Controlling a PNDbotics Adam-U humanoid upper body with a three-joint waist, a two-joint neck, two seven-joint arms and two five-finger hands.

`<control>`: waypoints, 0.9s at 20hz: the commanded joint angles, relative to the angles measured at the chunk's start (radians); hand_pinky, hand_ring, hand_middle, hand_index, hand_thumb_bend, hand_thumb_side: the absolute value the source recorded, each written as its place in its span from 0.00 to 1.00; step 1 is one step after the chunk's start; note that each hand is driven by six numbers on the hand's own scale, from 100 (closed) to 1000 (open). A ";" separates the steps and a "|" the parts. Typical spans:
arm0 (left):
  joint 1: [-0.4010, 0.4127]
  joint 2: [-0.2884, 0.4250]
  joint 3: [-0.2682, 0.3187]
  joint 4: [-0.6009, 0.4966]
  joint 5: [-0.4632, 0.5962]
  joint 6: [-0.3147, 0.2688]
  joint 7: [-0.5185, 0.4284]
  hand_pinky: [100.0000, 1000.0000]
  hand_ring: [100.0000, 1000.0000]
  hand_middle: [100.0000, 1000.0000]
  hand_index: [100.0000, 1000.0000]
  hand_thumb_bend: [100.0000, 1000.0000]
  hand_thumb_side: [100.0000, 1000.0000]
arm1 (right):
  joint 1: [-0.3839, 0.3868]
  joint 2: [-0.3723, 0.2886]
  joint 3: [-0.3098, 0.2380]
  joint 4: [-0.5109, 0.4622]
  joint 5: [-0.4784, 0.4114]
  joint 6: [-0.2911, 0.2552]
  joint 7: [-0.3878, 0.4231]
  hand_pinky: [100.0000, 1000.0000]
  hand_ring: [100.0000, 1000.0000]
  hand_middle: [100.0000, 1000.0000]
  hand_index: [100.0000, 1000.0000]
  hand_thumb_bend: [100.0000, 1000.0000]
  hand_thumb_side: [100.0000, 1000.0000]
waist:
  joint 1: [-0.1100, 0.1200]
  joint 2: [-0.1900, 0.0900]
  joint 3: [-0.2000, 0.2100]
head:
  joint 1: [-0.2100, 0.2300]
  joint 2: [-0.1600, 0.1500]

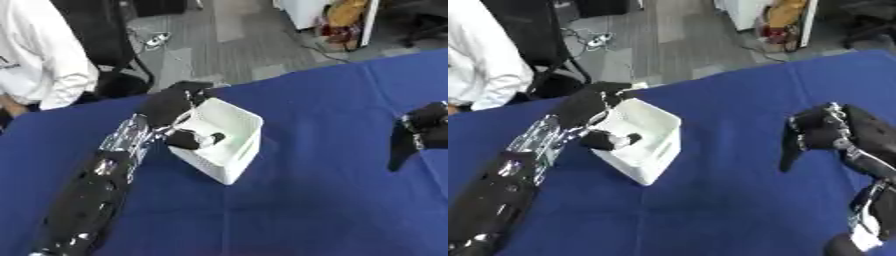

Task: Pick up objects on the table and place them in the box.

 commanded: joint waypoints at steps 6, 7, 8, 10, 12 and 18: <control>0.269 0.115 -0.055 -0.486 0.882 -0.143 -0.104 0.38 0.49 0.64 0.70 0.20 0.65 | 0.019 -0.028 -0.021 -0.016 0.021 -0.025 0.023 0.00 0.29 0.35 0.44 0.85 1.00 | -0.017 -0.006 0.029 | -0.012 -0.009; 0.301 0.112 -0.054 -0.543 0.953 -0.172 -0.144 0.38 0.49 0.64 0.71 0.20 0.66 | 0.025 -0.028 -0.024 -0.016 0.026 -0.024 0.019 0.00 0.29 0.35 0.44 0.85 1.00 | -0.021 -0.006 0.035 | -0.011 -0.011; 0.326 0.102 -0.048 -0.594 1.012 -0.196 -0.187 0.39 0.50 0.65 0.71 0.21 0.64 | 0.032 -0.027 -0.027 -0.016 0.030 -0.023 0.013 0.00 0.29 0.36 0.44 0.85 1.00 | -0.027 -0.005 0.042 | -0.009 -0.015; 0.359 0.080 -0.034 -0.679 1.087 -0.216 -0.281 0.42 0.52 0.69 0.72 0.22 0.63 | 0.043 -0.023 -0.031 -0.016 0.036 -0.023 -0.002 0.00 0.29 0.36 0.44 0.85 1.00 | -0.038 -0.003 0.052 | -0.005 -0.020; 0.375 0.055 -0.027 -0.745 1.125 -0.215 -0.385 0.43 0.54 0.72 0.76 0.23 0.62 | 0.051 -0.015 -0.031 -0.016 0.037 -0.029 -0.021 0.00 0.28 0.36 0.44 0.85 1.00 | -0.052 0.000 0.061 | -0.001 -0.024; 0.397 0.013 -0.009 -0.845 1.231 -0.191 -0.543 0.44 0.59 0.78 0.83 0.27 0.55 | 0.064 0.006 -0.031 -0.016 0.031 -0.059 -0.076 0.00 0.26 0.34 0.44 0.86 1.00 | -0.088 0.013 0.074 | -0.020 -0.028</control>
